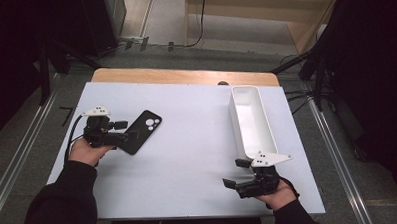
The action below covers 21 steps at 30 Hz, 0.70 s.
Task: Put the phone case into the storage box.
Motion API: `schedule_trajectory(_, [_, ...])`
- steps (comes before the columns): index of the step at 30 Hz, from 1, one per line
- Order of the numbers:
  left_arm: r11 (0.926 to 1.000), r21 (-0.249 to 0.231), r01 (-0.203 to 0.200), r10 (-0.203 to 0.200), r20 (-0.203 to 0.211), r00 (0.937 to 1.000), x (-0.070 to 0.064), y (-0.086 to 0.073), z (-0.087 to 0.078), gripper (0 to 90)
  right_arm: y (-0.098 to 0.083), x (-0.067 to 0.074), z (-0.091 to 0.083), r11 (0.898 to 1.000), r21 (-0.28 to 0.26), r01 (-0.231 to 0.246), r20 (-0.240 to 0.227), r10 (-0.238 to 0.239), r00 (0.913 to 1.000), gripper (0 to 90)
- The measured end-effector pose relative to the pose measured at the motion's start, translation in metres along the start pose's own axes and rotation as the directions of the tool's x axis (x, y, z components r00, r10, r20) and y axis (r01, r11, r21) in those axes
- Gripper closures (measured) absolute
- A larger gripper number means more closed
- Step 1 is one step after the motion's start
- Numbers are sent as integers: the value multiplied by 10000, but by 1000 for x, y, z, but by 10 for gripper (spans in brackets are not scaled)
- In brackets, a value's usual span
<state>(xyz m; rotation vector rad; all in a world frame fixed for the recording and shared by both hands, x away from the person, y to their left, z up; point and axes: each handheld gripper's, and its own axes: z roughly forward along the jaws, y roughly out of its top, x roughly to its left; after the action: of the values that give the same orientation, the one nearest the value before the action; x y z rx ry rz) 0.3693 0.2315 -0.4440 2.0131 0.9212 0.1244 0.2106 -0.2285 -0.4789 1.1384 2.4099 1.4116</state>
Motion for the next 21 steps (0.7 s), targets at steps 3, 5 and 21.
schedule_trajectory(3, [10000, -22, -48, 47, -108, 9999, 2, 3, 2, 294, 0, 0, 0, 10000, -32, -10, 52, 10, 10000, 136])
schedule_trajectory(5, [9997, -66, -240, 237, -293, 9993, 3, 5, 3, 295, 0, 0, 0, 10000, -48, 17, 21, -17, 10000, 136])
schedule_trajectory(21, [9999, -74, -95, 92, -348, 9994, 16, 23, 20, 295, 0, 0, 0, 10000, -56, -37, 36, 37, 10000, 135])
